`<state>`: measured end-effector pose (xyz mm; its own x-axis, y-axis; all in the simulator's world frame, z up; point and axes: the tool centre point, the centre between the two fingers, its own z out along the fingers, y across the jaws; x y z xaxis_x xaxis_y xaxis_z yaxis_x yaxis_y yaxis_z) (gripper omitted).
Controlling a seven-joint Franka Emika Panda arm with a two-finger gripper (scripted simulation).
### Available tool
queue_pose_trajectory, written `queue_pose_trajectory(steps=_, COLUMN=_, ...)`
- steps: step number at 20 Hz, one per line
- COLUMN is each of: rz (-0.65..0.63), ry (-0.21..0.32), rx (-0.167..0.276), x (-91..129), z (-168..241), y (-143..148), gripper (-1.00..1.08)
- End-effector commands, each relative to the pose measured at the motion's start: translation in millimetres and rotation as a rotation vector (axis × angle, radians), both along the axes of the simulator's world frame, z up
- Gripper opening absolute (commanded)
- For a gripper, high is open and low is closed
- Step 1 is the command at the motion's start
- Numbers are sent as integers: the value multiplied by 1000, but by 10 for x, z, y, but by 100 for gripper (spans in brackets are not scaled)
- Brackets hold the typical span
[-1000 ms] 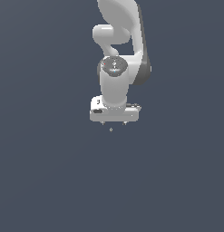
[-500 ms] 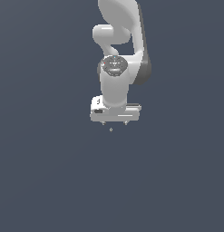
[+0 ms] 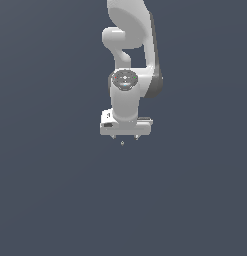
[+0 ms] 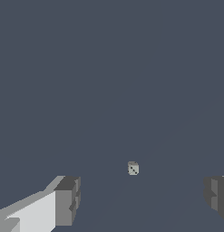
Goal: Pick up the object and move it to a goal position.
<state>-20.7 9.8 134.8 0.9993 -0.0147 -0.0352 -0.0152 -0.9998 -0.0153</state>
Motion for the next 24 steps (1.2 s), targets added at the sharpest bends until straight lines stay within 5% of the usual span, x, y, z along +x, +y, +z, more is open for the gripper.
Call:
queue_pose_trajectory(steps=1, rz=-5, ry=-5, rx=-2, x=-58, z=-125, y=-20, gripper=100)
queue_pose_trajectory(steps=13, rz=-28, ry=-31, rx=-14, x=-389, z=-675, y=-116, gripper=100)
queue_pose_trajectory(steps=24, rz=-32, ry=-33, rx=-16, x=-448, z=-778, y=-130, gripper=100)
